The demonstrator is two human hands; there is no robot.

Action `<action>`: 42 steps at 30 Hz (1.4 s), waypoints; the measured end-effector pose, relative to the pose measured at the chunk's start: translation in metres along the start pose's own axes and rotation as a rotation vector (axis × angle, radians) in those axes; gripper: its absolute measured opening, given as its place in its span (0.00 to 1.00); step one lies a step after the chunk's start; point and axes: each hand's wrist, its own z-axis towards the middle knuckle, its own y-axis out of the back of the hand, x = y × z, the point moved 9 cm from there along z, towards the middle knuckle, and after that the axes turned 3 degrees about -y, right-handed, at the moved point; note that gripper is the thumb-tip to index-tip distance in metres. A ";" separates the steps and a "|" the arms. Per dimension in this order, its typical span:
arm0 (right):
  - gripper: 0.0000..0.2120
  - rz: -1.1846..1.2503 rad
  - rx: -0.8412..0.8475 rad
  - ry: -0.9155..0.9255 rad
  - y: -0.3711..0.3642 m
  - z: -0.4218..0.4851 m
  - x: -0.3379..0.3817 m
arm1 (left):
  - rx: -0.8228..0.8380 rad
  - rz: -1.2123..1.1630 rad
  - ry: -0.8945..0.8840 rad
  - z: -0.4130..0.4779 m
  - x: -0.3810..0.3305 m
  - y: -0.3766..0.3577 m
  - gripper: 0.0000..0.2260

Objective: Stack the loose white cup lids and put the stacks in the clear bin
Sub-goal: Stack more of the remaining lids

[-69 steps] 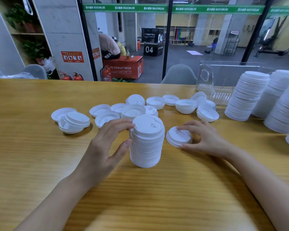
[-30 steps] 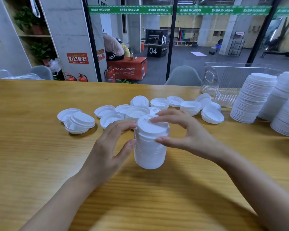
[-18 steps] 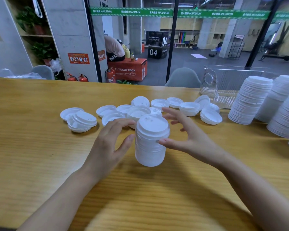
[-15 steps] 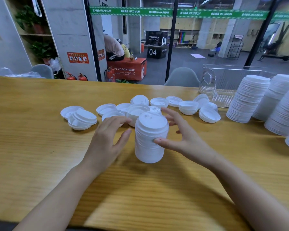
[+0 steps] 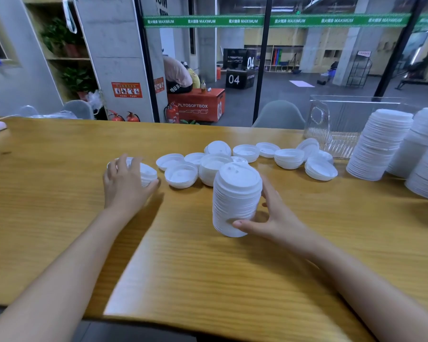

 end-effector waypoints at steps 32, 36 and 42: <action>0.50 -0.067 -0.117 0.117 0.023 -0.003 0.001 | -0.304 -0.576 -0.132 -0.026 -0.056 0.065 0.20; 0.38 -0.065 -0.199 0.218 0.032 -0.009 0.011 | 0.002 -0.972 -0.198 -0.053 -0.112 0.061 0.20; 0.28 -0.087 -0.277 0.270 0.043 -0.013 0.020 | 0.185 -1.012 -0.294 -0.074 -0.143 0.047 0.21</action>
